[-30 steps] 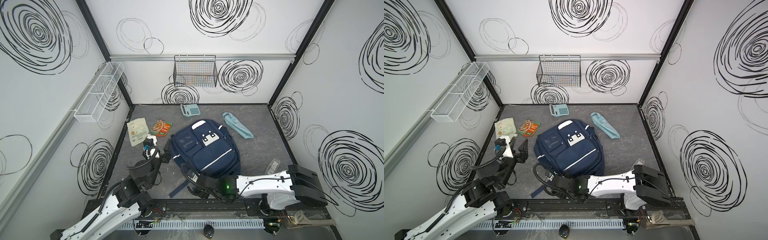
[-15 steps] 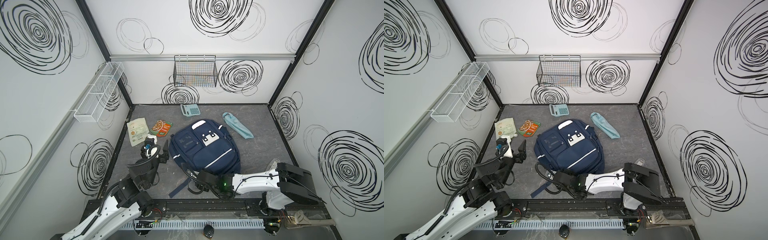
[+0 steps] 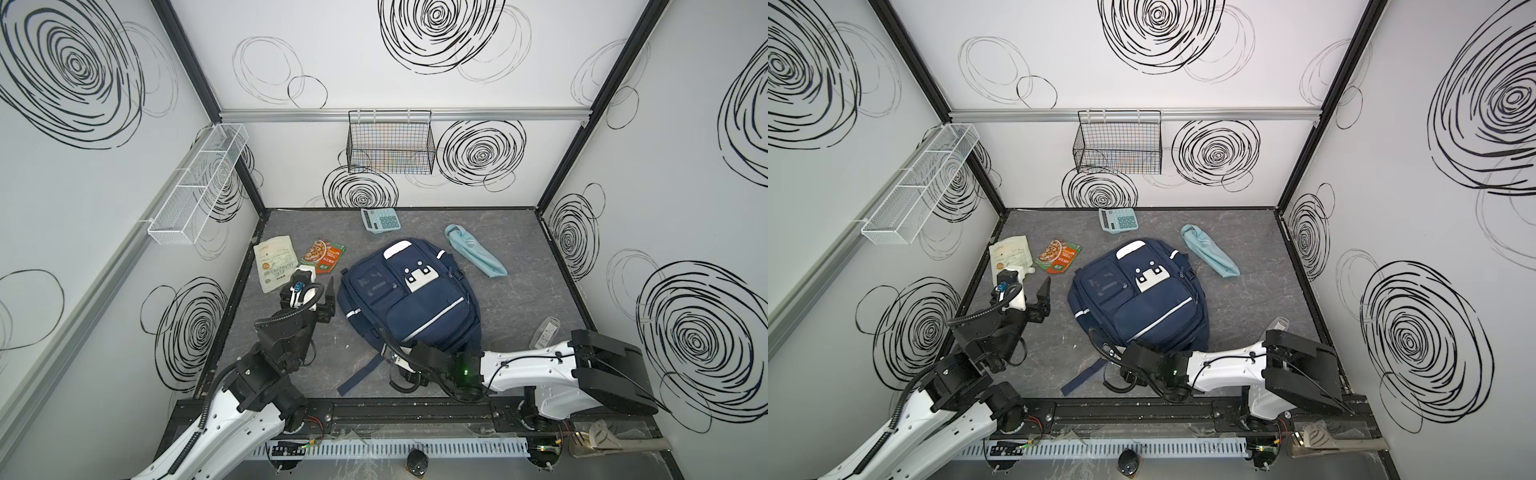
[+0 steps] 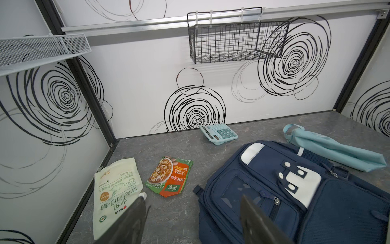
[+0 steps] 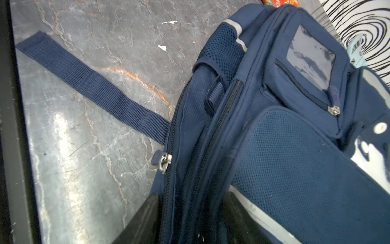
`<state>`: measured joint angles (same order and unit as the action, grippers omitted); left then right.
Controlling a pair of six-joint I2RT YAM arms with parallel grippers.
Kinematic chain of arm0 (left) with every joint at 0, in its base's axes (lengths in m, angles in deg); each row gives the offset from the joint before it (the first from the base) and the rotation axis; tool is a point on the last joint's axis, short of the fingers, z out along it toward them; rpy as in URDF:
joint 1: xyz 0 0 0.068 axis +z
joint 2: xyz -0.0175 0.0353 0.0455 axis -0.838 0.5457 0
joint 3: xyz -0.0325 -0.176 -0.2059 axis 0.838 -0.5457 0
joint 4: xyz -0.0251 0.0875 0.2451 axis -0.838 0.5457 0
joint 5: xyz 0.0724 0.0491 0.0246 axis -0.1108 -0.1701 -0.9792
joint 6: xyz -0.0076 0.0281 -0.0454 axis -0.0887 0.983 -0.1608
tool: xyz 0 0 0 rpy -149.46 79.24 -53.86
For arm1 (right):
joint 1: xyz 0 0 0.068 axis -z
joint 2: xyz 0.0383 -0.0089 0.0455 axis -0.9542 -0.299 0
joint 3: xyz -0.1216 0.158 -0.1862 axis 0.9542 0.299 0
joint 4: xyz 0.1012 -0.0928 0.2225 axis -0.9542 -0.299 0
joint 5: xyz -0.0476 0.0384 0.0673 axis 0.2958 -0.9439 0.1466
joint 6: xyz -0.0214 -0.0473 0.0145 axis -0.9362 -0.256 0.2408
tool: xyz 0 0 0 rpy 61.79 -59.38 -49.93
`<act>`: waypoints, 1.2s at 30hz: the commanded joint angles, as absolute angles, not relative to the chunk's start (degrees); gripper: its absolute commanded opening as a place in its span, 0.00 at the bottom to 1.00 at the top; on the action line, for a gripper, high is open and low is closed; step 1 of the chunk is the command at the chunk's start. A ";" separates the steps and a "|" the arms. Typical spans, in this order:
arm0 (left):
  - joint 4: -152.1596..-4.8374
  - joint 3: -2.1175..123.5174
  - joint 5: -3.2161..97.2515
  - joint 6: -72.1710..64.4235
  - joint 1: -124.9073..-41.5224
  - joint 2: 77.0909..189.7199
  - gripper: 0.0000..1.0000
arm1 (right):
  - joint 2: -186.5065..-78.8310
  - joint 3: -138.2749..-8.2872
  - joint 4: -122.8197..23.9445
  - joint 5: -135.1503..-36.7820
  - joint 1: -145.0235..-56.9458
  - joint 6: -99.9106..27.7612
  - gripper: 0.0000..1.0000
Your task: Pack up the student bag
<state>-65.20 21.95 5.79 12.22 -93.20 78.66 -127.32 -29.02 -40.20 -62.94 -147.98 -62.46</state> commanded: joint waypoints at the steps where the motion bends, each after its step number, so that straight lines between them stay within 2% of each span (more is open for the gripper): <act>1: -67.37 23.29 9.81 13.73 -92.35 79.93 0.73 | -128.25 -27.80 -39.39 -63.65 -148.19 -62.77 0.48; 10: -66.94 23.99 13.54 14.91 -91.29 83.34 0.73 | -133.40 -29.15 -37.43 -66.32 -148.20 -64.93 0.19; 14: -66.87 23.44 16.95 17.33 -90.81 83.85 0.73 | -130.74 -29.10 -38.07 -66.52 -148.19 -64.33 0.00; 17: -66.16 23.24 24.30 22.89 -90.68 84.68 0.72 | -126.53 -28.42 -37.86 -66.30 -147.70 -63.51 0.00; 23: -61.19 23.52 46.73 38.58 -90.76 89.37 0.73 | -115.84 -25.20 -34.23 -69.24 -143.29 -62.22 0.00; 31: -57.83 26.20 52.36 49.87 -91.94 100.91 0.70 | -103.88 -20.46 -29.97 -75.74 -137.74 -63.71 0.00; 36: -55.45 27.02 56.25 57.19 -94.89 107.68 0.63 | -100.74 -18.55 -27.84 -76.87 -136.98 -63.53 0.00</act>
<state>-57.07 25.19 51.43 50.32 -93.39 105.57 -103.04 -18.51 -35.37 -76.23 -137.64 -62.81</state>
